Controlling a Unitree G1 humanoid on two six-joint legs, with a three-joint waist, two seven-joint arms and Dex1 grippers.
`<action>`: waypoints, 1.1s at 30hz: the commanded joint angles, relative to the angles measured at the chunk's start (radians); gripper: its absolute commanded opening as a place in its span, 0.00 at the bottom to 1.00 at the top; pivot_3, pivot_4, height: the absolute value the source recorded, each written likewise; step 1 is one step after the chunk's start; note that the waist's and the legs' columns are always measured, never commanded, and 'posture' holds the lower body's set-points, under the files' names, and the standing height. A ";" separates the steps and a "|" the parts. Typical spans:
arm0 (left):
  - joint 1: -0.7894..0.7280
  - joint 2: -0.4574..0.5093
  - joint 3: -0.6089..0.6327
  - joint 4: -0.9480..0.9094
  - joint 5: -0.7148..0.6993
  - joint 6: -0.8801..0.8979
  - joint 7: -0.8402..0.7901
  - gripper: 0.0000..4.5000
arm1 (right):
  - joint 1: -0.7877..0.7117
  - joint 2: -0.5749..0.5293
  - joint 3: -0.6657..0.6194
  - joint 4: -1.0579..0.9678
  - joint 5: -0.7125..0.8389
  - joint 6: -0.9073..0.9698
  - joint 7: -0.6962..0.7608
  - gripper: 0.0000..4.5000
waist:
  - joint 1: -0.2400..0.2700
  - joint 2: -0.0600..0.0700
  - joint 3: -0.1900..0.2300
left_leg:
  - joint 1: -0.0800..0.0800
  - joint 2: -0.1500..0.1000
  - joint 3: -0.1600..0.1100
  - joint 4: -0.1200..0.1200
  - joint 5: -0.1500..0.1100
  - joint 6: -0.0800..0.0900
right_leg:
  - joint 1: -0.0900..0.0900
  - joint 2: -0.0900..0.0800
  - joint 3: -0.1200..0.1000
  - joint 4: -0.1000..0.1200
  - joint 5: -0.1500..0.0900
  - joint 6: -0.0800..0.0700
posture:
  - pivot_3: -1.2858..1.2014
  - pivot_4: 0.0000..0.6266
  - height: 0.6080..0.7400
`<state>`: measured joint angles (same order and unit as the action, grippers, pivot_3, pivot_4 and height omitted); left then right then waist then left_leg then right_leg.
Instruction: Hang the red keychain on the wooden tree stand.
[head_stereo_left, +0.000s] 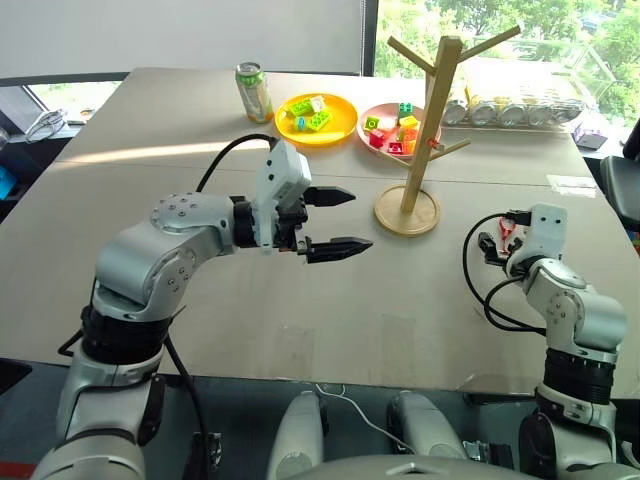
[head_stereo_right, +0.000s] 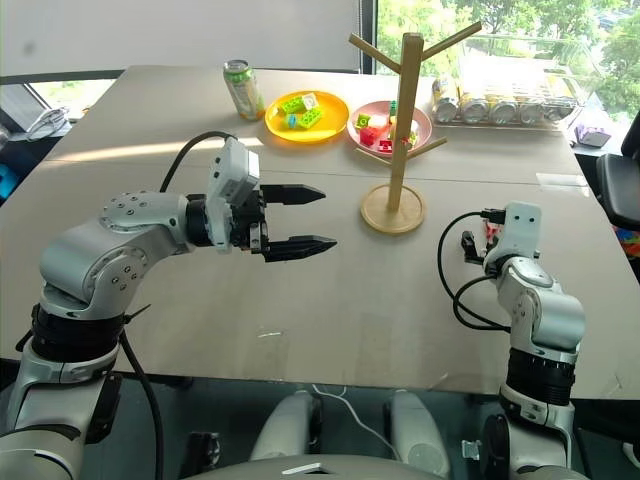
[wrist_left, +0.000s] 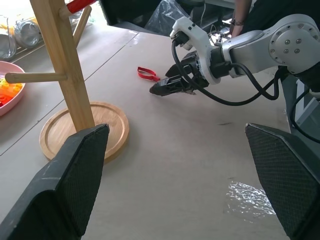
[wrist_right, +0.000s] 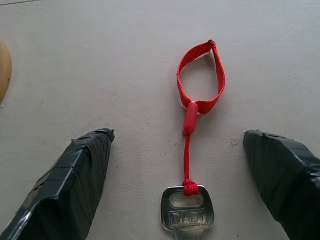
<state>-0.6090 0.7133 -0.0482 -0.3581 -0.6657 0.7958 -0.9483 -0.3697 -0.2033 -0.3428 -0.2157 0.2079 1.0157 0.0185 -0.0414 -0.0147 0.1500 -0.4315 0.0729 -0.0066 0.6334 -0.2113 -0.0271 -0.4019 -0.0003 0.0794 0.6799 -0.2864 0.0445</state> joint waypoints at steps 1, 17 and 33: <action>-0.024 0.003 0.019 -0.005 0.000 -0.019 -0.006 1.00 | -0.006 -0.015 -0.012 0.031 0.009 -0.042 0.012 0.87 | 0.000 0.000 0.000 | 0.000 0.000 0.000 0.000 0.000 0.000 | 0.000 0.000 0.000 0.000 0.000 0.000 | 0.52 0.24 1.00; -0.033 -0.002 0.025 0.006 -0.004 -0.014 -0.001 1.00 | 0.025 -0.029 0.027 0.110 0.006 -0.154 0.048 0.01 | -0.004 0.000 0.000 | 0.001 0.000 0.000 0.000 0.000 0.000 | 0.000 0.001 0.001 0.001 0.000 0.000 | 0.52 0.24 1.00; 0.078 0.030 0.257 -0.081 -0.247 0.163 0.109 1.00 | 0.390 -0.249 0.150 -0.448 0.022 -0.579 0.398 0.01 | 0.002 0.004 0.005 | 0.000 0.000 -0.001 0.000 0.000 0.000 | 0.000 0.001 -0.001 0.000 -0.002 0.003 | 0.52 0.24 1.00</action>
<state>-0.5286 0.7436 0.1627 -0.3910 -0.8611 0.9403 -0.8648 0.0209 -0.4442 -0.1964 -0.5970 0.2398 0.5063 0.4001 -0.0397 -0.0109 0.1553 -0.4314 0.0734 -0.0083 0.6335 -0.2113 -0.0270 -0.4015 0.0004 0.0785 0.6804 -0.2886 0.0480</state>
